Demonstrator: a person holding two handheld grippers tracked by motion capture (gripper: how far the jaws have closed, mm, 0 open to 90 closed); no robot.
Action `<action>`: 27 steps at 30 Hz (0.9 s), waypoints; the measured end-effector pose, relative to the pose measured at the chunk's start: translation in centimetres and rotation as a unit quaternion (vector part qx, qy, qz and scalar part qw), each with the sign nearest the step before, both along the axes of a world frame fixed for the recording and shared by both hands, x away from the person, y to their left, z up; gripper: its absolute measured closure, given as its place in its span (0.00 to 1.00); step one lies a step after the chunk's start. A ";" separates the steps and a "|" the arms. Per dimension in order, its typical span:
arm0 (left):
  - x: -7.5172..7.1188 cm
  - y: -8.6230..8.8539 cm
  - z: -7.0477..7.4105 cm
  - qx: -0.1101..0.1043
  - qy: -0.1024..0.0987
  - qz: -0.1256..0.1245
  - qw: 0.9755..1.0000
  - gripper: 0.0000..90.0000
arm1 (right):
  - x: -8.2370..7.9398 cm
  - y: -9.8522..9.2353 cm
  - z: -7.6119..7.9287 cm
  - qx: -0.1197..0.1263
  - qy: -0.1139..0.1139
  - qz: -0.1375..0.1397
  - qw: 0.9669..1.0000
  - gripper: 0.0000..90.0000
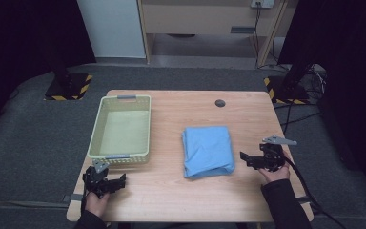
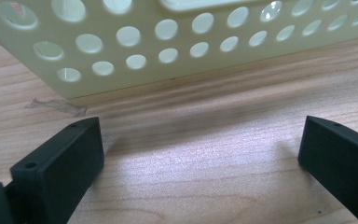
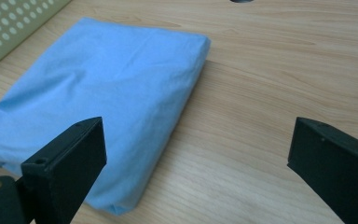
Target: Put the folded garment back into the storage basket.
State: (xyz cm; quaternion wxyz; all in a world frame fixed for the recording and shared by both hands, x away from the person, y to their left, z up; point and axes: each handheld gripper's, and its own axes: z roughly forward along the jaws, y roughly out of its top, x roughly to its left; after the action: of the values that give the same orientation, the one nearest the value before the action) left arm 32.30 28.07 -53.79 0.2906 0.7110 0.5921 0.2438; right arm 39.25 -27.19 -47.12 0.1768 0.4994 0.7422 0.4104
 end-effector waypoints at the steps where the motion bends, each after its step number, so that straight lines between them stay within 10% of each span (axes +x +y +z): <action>1: 0.0 0.0 0.0 0.000 0.000 0.000 1.000 0.00 | 0.2 0.2 0.0 0.003 0.000 0.002 1.000 0.05; 27: 0.0 -0.2 0.0 0.000 0.000 -0.005 1.000 0.00 | 5.1 5.3 -1.5 0.029 0.027 0.015 0.999 0.09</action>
State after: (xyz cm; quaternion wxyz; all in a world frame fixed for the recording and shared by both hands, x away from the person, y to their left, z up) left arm 32.27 27.87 -53.78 0.2918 0.7143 0.5883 0.2419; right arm 44.32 -21.90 -48.62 0.1357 0.5041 0.7419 0.4208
